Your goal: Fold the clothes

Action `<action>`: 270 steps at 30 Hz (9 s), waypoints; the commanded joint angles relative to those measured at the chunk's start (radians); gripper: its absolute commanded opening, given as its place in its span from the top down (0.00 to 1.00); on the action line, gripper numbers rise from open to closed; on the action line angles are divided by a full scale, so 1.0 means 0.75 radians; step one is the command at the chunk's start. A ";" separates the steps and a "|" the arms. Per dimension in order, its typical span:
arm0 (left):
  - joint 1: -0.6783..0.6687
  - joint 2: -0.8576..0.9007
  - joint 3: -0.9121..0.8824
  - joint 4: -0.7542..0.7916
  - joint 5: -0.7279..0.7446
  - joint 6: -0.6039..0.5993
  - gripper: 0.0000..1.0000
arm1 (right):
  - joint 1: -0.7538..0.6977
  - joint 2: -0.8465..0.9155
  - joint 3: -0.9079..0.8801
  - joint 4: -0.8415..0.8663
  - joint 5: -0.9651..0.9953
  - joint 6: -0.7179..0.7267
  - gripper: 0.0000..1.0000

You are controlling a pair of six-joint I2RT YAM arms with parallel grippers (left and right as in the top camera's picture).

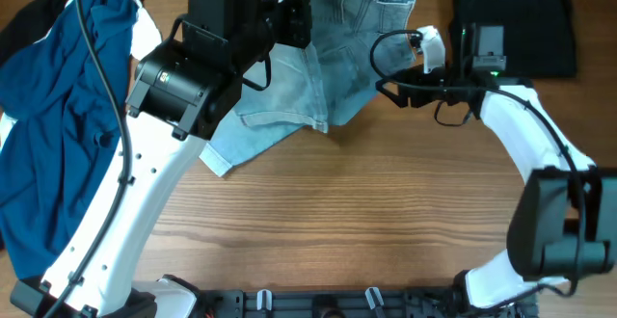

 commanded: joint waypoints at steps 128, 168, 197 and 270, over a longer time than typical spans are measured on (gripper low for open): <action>0.520 0.577 -0.775 -0.310 -0.124 -0.345 0.85 | 0.125 0.323 0.879 -0.928 0.434 0.229 0.01; -0.594 0.453 -0.398 -0.228 0.052 -0.081 0.48 | 0.030 0.669 0.638 0.315 0.506 0.348 0.26; 0.151 0.390 -0.398 -0.350 -0.172 -0.469 0.55 | -0.204 0.436 0.832 -0.607 1.000 0.758 0.96; 0.534 0.796 0.434 -0.867 0.068 -0.087 0.00 | -0.050 0.099 0.871 -0.583 0.678 0.384 0.00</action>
